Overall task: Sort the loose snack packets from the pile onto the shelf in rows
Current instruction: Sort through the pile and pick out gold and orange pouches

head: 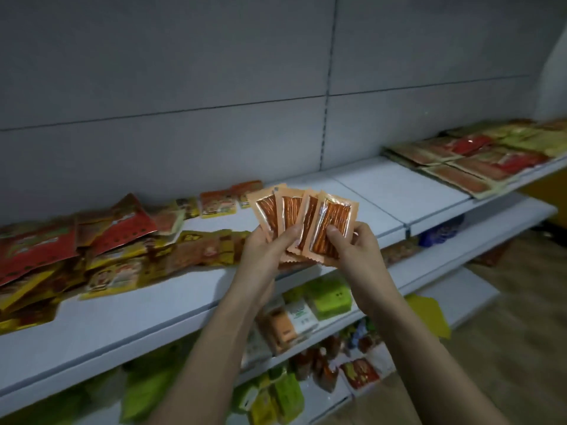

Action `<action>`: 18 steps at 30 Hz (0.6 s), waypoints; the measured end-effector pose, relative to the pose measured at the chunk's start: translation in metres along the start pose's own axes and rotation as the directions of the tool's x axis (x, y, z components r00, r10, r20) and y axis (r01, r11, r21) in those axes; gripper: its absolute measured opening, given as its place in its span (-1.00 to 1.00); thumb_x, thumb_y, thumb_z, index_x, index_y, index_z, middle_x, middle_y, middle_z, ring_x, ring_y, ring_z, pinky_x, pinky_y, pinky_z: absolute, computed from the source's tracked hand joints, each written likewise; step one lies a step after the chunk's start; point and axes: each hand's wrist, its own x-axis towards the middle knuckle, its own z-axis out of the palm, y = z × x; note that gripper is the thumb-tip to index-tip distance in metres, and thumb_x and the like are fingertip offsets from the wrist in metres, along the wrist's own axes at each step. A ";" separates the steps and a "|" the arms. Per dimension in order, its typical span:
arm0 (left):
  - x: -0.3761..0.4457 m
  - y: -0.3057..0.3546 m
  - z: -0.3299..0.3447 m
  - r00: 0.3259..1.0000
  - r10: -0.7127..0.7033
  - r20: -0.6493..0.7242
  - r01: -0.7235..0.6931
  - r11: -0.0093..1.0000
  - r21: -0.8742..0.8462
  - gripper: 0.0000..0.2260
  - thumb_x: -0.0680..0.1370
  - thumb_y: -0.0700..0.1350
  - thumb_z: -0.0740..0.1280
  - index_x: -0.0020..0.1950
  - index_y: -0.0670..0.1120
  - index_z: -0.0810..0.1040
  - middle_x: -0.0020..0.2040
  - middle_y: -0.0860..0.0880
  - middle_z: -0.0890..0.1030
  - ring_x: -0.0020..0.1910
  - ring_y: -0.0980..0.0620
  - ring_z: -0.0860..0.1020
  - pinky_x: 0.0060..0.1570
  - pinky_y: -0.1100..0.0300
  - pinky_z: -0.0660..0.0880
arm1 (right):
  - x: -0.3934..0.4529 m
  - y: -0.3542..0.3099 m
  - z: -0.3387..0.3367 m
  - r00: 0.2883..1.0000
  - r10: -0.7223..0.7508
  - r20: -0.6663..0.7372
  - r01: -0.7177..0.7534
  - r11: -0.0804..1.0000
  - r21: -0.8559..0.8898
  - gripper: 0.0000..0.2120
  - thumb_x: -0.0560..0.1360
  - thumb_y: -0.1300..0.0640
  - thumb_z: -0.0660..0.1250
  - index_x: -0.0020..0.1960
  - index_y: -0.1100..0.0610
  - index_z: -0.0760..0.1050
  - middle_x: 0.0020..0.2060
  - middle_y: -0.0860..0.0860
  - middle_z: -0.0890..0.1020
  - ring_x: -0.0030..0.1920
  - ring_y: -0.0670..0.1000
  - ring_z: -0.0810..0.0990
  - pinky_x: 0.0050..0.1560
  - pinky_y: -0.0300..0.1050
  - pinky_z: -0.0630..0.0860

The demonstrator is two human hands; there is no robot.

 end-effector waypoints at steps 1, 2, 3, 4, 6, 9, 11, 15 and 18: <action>0.006 -0.002 0.021 0.998 -0.048 0.029 0.049 0.999 -0.019 -0.80 0.60 -0.18 0.36 0.22 -0.08 0.59 0.05 -0.07 0.73 0.00 -0.07 0.71 -0.10 0.05 0.67 | 0.006 -0.002 -0.021 1.000 0.006 -0.028 -0.006 1.000 -0.005 -0.89 0.62 0.06 0.29 0.11 0.05 0.42 0.05 0.05 0.64 0.04 0.02 0.67 0.10 0.06 0.61; 0.011 -0.004 0.036 0.995 -0.091 0.049 0.093 0.995 -0.033 -0.84 0.60 -0.17 0.36 0.17 -0.09 0.61 0.01 -0.08 0.74 -0.04 -0.06 0.72 -0.13 0.04 0.67 | 0.010 -0.004 -0.037 0.999 0.011 -0.049 -0.011 1.000 -0.003 -0.88 0.62 0.06 0.29 0.12 0.06 0.43 0.04 0.04 0.65 0.03 0.01 0.67 0.06 0.02 0.61; 0.021 -0.008 0.059 0.988 -0.133 0.079 0.137 0.990 -0.045 -0.86 0.60 -0.16 0.35 0.15 -0.09 0.61 -0.02 -0.09 0.74 -0.07 -0.06 0.72 -0.13 0.01 0.68 | 0.017 -0.005 -0.059 0.997 0.006 -0.075 -0.006 1.000 -0.004 -0.86 0.62 0.07 0.29 0.14 0.07 0.43 0.04 0.05 0.65 0.03 0.01 0.67 0.03 -0.01 0.61; 0.028 -0.011 0.071 0.981 -0.164 0.101 0.171 0.984 -0.059 -0.86 0.60 -0.15 0.34 0.14 -0.10 0.60 -0.03 -0.11 0.74 -0.08 -0.07 0.72 -0.10 -0.01 0.68 | 0.022 -0.007 -0.072 0.996 -0.002 -0.092 0.001 1.000 -0.008 -0.85 0.62 0.07 0.29 0.15 0.09 0.44 0.05 0.06 0.65 0.04 0.02 0.67 0.03 -0.01 0.62; 0.045 -0.020 0.105 0.966 -0.211 0.151 0.223 0.973 -0.067 -0.85 0.62 -0.14 0.32 0.17 -0.10 0.59 0.00 -0.13 0.73 -0.03 -0.10 0.71 0.00 -0.08 0.66 | 0.038 -0.008 -0.106 0.990 -0.017 -0.137 0.014 1.000 -0.022 -0.83 0.61 0.06 0.30 0.15 0.11 0.44 0.07 0.09 0.64 0.05 0.06 0.66 0.08 0.10 0.62; 0.075 -0.035 0.156 0.949 -0.240 0.206 0.256 0.965 -0.055 -0.87 0.64 -0.15 0.30 0.16 -0.08 0.58 -0.01 -0.12 0.74 -0.04 -0.09 0.72 -0.02 -0.07 0.67 | 0.069 -0.007 -0.154 0.982 -0.014 -0.191 0.010 1.000 -0.024 -0.83 0.60 0.02 0.31 0.14 0.07 0.46 0.06 0.07 0.64 0.06 0.07 0.66 0.12 0.20 0.60; 0.098 -0.045 0.190 0.940 -0.250 0.234 0.268 0.962 -0.051 -0.87 0.65 -0.15 0.27 0.16 -0.07 0.58 -0.05 -0.11 0.74 -0.11 -0.07 0.72 -0.12 -0.02 0.68 | 0.092 -0.007 -0.185 0.978 -0.010 -0.208 0.004 0.999 -0.032 -0.82 0.60 0.00 0.31 0.14 0.07 0.46 0.06 0.07 0.63 0.05 0.08 0.66 0.10 0.24 0.59; 0.153 -0.072 0.265 0.921 -0.259 0.290 0.284 0.958 -0.046 -0.84 0.67 -0.14 0.25 0.19 -0.09 0.57 -0.04 -0.13 0.73 -0.13 -0.09 0.72 -0.15 -0.03 0.68 | 0.150 -0.007 -0.250 0.964 -0.016 -0.266 -0.002 0.998 -0.069 -0.87 0.61 0.03 0.30 0.11 0.05 0.45 0.04 0.07 0.64 0.03 0.08 0.67 0.11 0.23 0.60; 0.200 -0.088 0.322 0.904 -0.275 0.327 0.303 0.952 -0.038 -0.78 0.67 -0.13 0.25 0.26 -0.17 0.56 0.03 -0.22 0.71 -0.10 -0.16 0.70 -0.10 -0.09 0.68 | 0.199 -0.014 -0.298 0.944 -0.035 -0.328 0.006 0.996 -0.087 -0.86 0.60 0.07 0.30 0.12 0.09 0.44 0.02 0.09 0.64 -0.01 0.08 0.69 0.07 0.24 0.61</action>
